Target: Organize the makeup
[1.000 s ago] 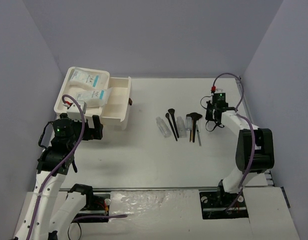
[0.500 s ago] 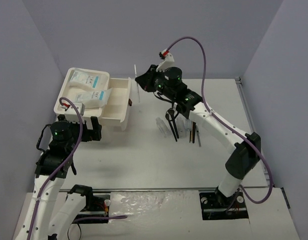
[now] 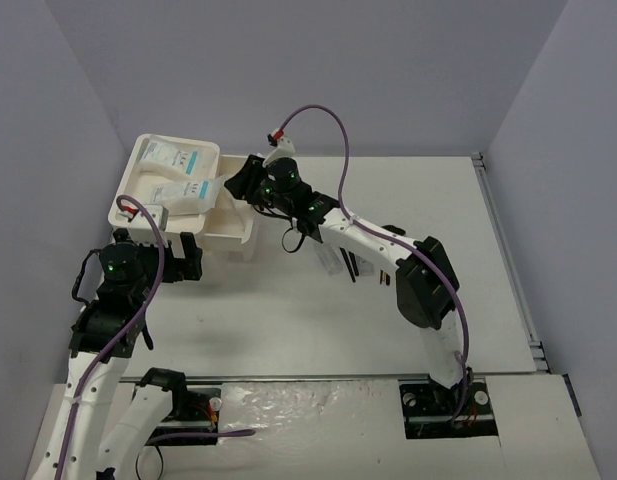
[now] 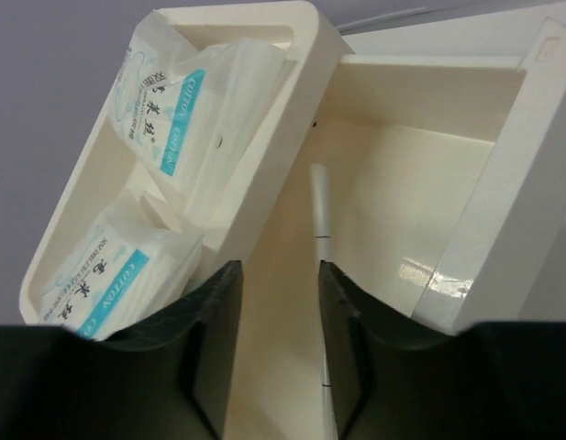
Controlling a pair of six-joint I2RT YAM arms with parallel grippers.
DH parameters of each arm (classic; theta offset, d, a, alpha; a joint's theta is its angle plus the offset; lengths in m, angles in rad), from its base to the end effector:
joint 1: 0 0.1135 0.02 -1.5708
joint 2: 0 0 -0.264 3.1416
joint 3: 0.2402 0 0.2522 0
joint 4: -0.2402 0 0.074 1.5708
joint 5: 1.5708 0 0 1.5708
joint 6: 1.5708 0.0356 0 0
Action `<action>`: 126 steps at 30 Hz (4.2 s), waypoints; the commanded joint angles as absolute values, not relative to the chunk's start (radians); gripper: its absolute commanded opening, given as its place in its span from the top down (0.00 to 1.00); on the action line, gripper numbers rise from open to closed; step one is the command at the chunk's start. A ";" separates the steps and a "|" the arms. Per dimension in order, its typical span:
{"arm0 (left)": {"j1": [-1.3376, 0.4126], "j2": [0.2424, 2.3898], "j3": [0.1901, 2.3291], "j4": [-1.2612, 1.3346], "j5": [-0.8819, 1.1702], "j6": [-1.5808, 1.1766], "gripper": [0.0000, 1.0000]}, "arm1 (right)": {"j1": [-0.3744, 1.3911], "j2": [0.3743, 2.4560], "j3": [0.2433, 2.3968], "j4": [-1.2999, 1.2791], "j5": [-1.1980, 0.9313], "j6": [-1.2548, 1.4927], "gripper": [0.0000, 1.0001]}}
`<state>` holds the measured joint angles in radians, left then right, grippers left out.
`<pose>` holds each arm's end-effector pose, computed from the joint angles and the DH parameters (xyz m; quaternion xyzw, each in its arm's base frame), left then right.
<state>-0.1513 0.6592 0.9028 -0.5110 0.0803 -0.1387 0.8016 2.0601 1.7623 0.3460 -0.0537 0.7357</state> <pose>0.1381 -0.0240 0.3636 0.0294 0.7942 -0.1191 0.5951 0.3501 0.3644 0.3373 -0.0421 0.6886 0.5164 0.5073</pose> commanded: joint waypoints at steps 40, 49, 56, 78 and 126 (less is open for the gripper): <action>-0.153 0.690 0.928 -0.445 0.089 -0.135 0.03 | 0.100 1.754 1.009 0.128 0.048 0.262 0.63; -0.153 0.692 0.927 -0.445 0.096 -0.135 0.03 | 0.100 1.733 0.995 0.143 0.080 0.260 0.64; -0.152 0.692 0.928 -0.445 0.095 -0.135 0.03 | 0.109 1.696 0.997 0.146 0.025 0.250 0.64; -0.152 0.690 0.928 -0.446 0.095 -0.135 0.03 | 0.107 1.802 0.971 0.147 0.083 0.257 0.65; -0.152 0.651 0.922 -0.443 0.082 -0.127 0.03 | 0.815 2.005 1.865 0.371 0.017 0.640 0.80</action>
